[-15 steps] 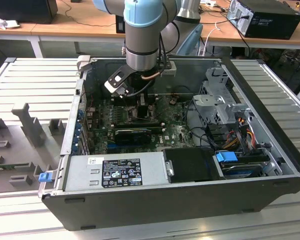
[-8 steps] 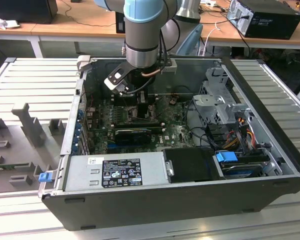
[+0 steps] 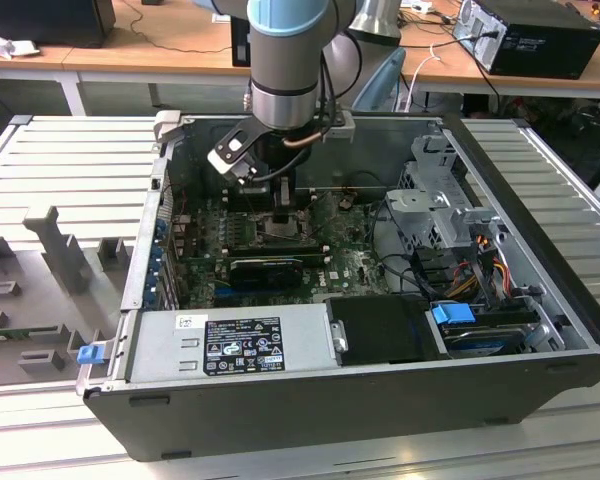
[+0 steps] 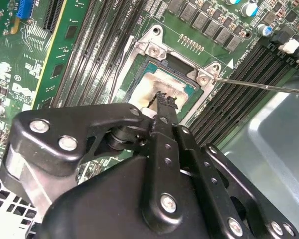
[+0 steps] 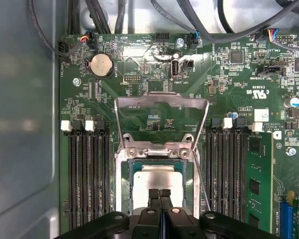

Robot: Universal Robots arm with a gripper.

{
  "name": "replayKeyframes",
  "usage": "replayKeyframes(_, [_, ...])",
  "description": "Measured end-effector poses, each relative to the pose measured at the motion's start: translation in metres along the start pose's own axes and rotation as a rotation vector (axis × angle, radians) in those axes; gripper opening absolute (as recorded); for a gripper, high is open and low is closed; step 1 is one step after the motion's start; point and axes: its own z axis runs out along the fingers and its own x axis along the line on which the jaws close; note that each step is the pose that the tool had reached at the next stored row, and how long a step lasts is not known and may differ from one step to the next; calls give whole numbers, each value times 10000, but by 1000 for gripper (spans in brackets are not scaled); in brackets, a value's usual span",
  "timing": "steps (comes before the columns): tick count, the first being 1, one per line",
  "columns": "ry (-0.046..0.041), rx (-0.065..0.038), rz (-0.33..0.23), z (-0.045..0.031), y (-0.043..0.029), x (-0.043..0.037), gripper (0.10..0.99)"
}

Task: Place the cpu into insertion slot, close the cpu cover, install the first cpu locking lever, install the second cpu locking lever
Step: 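Place the cpu into insertion slot, then close the cpu cover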

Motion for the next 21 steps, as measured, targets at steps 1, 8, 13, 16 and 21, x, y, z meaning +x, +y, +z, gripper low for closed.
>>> replayKeyframes(1, [0, 0, 9, -14, 0, 0, 106])
replayKeyframes(8, [0, 4, 23, -98, 2, 2, 106])
replayKeyframes(13, [-1, 5, 65, -177, 4, 4, 106])
replayKeyframes(16, [58, 10, 84, -186, 15, -2, 106])
replayKeyframes(21, [70, 15, 84, -185, 86, -23, 106])
